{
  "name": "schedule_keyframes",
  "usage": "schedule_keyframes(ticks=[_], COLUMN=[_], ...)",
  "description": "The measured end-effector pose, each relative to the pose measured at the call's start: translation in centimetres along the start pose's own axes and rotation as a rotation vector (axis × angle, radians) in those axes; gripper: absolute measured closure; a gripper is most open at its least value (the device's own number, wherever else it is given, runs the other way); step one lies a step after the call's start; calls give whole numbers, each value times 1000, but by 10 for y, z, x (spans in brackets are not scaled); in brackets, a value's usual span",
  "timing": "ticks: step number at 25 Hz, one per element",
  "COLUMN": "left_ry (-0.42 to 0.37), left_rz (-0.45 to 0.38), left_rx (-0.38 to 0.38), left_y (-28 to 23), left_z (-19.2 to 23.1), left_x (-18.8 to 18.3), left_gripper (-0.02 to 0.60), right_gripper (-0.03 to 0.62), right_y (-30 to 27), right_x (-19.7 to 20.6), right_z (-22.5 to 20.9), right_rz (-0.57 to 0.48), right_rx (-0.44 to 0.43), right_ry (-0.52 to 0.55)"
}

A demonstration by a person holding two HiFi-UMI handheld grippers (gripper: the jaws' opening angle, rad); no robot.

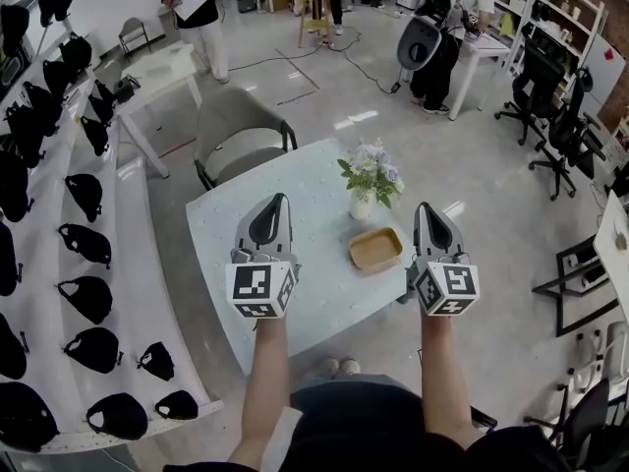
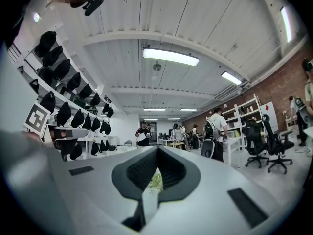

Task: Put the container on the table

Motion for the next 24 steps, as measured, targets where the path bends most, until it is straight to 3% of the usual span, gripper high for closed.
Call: schedule_keyframes(ticks=[24], left_ry=[-17], left_rz=[7], left_rx=[46], left_y=[-4], left_z=[-11], left_x=[-4], left_gripper=[571], right_gripper=[597], right_y=[10], right_x=[-2], right_z=[-3], right_rz=[-3], right_rx=[21], right_ry=[6])
Point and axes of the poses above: the fingertips, and each gripper's own axes: y backward along the fingers, z to its left, x out of its underside, the point moved 9 cm from there along y, backward along the fingers, and after that the axes turned 13 degrees about -y, right-handed, at the moved point
